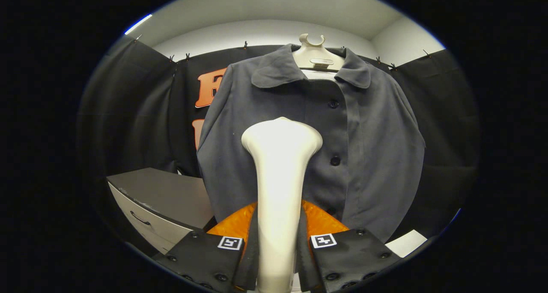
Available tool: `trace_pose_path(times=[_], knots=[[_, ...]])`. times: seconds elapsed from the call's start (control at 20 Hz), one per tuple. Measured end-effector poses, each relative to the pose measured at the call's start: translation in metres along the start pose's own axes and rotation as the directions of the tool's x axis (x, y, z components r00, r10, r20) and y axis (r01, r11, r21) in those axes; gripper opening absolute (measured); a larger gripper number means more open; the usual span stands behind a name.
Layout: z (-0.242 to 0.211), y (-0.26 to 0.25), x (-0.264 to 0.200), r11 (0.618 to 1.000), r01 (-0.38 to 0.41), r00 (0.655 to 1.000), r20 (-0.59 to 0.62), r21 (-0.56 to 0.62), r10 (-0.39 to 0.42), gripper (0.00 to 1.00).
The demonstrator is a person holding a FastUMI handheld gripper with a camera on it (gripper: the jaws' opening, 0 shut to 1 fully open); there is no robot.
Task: Iron the clothes twice with a garment steamer, once on the left side and once on the right side.
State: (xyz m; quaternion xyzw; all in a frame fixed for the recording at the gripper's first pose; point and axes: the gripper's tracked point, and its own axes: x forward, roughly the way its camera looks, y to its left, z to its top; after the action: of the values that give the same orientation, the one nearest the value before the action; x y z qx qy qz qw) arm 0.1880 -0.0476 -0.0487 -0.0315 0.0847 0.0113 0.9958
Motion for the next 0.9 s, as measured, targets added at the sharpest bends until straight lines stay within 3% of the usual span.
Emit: trace_pose_path(times=[0.9], knots=[[-0.105, -0.001, -0.012, 1.000, 0.010, 0.989, -0.150, 0.013, -0.008, 0.44]])
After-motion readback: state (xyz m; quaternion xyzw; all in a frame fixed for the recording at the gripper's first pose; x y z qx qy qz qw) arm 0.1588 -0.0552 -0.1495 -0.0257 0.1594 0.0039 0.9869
